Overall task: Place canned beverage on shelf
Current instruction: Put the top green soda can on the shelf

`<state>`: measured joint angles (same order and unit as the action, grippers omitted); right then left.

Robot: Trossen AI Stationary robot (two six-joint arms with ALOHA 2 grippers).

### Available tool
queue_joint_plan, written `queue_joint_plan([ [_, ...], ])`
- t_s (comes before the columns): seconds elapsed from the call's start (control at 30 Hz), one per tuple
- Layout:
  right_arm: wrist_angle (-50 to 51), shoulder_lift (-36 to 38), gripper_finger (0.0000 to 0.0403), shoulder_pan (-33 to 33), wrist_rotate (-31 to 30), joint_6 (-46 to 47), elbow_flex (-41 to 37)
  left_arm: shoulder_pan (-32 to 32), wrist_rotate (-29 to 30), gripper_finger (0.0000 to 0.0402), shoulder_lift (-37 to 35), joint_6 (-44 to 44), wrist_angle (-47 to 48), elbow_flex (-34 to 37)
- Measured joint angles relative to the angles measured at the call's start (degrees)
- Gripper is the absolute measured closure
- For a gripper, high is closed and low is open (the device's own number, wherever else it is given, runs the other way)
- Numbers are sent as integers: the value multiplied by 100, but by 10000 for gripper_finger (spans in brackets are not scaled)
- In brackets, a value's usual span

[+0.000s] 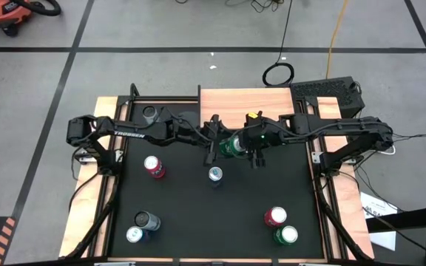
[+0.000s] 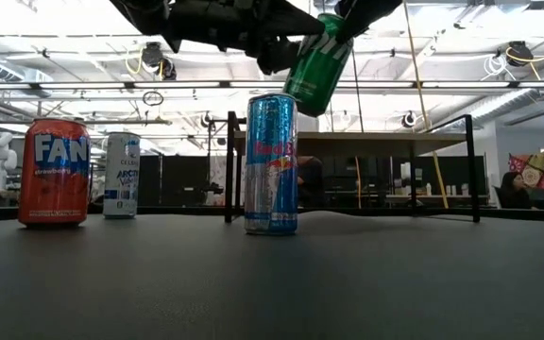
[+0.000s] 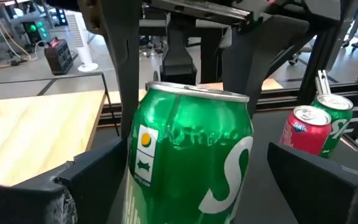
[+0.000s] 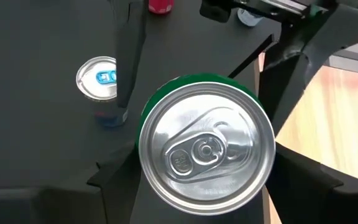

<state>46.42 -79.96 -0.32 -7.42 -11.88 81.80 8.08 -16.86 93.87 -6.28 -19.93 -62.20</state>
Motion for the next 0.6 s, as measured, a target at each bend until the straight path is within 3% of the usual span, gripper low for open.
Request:
queue_joint_plan([
  [0.37, -212, -2, 126, -9, 22, -249, 0, -9, 47, 18, 159, 0, -47, -22],
  [0.6, -209, 4, 126, -9, 53, -197, 0, 10, 83, 87, 156, -39, -137, -15],
])
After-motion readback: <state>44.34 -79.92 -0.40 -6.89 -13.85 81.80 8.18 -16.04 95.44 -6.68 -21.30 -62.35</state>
